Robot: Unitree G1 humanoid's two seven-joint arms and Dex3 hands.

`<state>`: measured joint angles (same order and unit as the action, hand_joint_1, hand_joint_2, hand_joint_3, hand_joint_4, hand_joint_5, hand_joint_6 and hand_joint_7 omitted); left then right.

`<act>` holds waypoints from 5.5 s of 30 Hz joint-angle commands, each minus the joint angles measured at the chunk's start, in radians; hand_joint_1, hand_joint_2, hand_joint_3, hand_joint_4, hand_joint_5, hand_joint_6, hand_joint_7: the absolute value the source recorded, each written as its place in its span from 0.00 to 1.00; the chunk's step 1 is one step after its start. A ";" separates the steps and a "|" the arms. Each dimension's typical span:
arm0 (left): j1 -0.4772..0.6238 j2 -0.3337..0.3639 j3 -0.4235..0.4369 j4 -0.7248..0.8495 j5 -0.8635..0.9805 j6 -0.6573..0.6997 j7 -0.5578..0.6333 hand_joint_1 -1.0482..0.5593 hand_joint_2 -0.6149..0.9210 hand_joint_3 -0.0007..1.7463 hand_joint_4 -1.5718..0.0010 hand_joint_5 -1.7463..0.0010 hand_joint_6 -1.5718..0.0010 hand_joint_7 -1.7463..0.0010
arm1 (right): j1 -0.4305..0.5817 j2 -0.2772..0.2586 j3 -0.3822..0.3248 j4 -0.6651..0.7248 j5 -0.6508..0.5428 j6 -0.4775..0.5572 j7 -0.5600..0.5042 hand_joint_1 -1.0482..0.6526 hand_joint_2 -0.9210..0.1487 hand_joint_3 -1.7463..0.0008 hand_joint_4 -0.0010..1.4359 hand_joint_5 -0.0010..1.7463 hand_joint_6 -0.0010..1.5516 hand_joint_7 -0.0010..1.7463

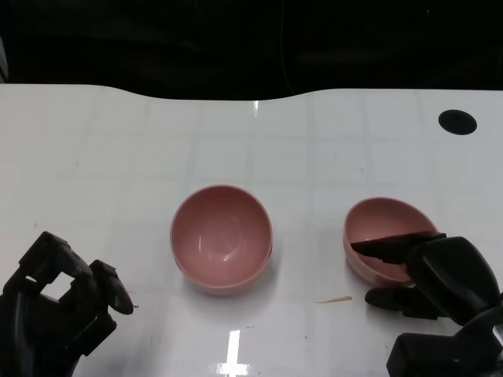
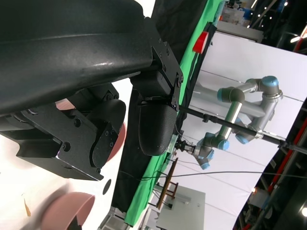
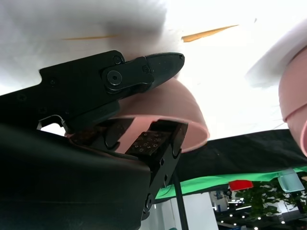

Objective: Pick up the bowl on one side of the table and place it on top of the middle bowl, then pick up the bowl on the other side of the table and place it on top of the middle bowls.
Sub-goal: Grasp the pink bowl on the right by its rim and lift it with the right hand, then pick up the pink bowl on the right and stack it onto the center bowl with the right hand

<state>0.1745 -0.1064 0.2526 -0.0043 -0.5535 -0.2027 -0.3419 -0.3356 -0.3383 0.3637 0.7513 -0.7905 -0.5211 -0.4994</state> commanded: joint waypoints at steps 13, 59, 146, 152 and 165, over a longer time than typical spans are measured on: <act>-0.001 0.004 0.011 0.000 0.000 -0.012 0.003 0.70 0.80 0.86 0.38 0.00 0.52 0.00 | -0.072 0.019 0.000 0.144 0.066 -0.193 -0.179 0.55 0.17 0.55 0.54 0.94 0.56 0.67; 0.000 -0.008 0.008 0.002 0.014 -0.005 0.014 0.71 0.81 0.86 0.37 0.00 0.52 0.00 | -0.252 0.103 0.018 -0.224 0.097 -0.278 0.169 0.51 0.35 0.46 0.63 0.88 0.52 0.77; -0.008 -0.024 0.006 0.022 0.044 -0.034 0.026 0.72 0.80 0.87 0.37 0.00 0.51 0.00 | -0.398 0.217 0.225 0.165 0.000 -0.287 0.084 0.51 0.19 0.55 0.54 0.90 0.46 0.79; -0.011 -0.021 0.007 0.032 0.042 -0.044 0.014 0.72 0.81 0.87 0.37 0.00 0.51 0.00 | -0.402 0.219 0.229 0.177 -0.006 -0.290 0.073 0.51 0.18 0.54 0.53 0.92 0.46 0.80; -0.008 -0.025 0.003 0.024 0.038 -0.037 0.027 0.72 0.81 0.87 0.37 0.00 0.51 0.00 | -0.396 0.212 0.234 0.162 -0.019 -0.269 0.061 0.44 0.14 0.67 0.57 0.74 0.55 0.46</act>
<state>0.1674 -0.1353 0.2530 0.0201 -0.5190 -0.2309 -0.3241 -0.7265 -0.1197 0.5927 0.9211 -0.8013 -0.7919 -0.4252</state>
